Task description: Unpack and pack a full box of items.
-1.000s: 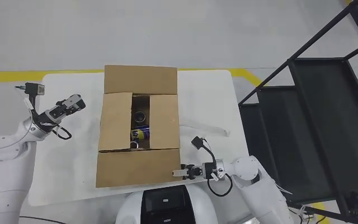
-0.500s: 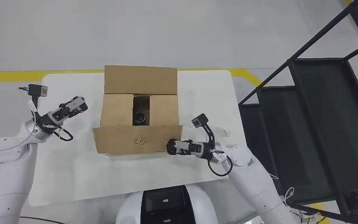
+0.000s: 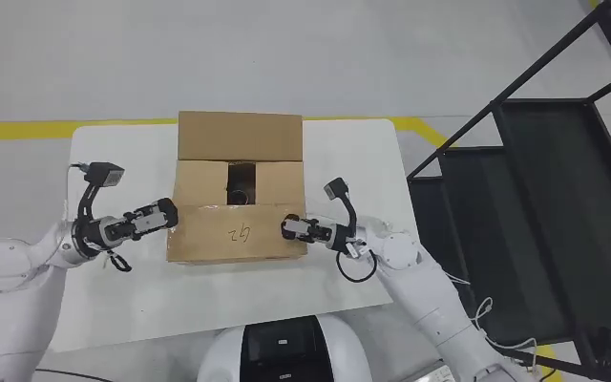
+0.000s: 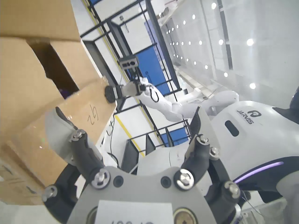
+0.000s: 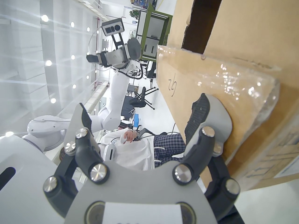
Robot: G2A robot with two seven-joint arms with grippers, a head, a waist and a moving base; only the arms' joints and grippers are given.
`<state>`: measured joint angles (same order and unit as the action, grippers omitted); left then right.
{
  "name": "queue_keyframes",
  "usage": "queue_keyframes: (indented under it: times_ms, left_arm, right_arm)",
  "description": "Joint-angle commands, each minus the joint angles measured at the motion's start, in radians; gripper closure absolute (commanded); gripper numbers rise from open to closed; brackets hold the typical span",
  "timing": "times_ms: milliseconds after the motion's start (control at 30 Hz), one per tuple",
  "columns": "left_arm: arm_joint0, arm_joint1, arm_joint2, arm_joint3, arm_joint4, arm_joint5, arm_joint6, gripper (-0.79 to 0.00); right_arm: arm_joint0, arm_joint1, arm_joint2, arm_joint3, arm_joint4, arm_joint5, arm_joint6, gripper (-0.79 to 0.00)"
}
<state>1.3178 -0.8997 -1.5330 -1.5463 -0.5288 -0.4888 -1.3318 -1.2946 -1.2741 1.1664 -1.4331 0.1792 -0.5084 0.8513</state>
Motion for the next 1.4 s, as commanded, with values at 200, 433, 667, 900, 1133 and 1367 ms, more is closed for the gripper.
queue_keyframes:
  times_ms: [200, 433, 667, 900, 1133, 1367]
  left_arm:
    - [0.017, 0.026, 0.064, 0.014, 0.11, 0.004, -0.003, -0.785]
    - [0.005, 0.044, 0.082, 0.025, 0.096, -0.016, 0.016, -0.785]
    - [-0.002, 0.05, 0.09, 0.026, 0.065, -0.02, 0.021, -0.785]
    - [-0.002, 0.05, 0.09, 0.026, 0.065, -0.02, 0.021, -0.785]
    - [0.023, 0.05, 0.096, -0.006, 0.108, 0.002, 0.071, -0.785]
    - [0.046, 0.054, 0.081, -0.021, 0.118, 0.004, 0.074, -0.785]
  right_arm:
    - [0.061, 0.006, 0.043, -0.021, -0.093, -0.038, -0.112, -0.785]
    - [0.137, 0.005, 0.059, 0.061, -0.246, -0.086, -0.25, -0.785]
    - [0.151, 0.004, 0.051, 0.079, -0.27, -0.095, -0.257, -0.785]
    - [0.16, 0.004, 0.068, 0.082, -0.296, -0.056, -0.309, -0.785]
    - [0.295, -0.016, 0.033, 0.246, -0.318, 0.018, -0.424, -0.785]
    - [0.462, -0.059, -0.064, 0.525, -0.271, 0.018, -0.44, -0.785]
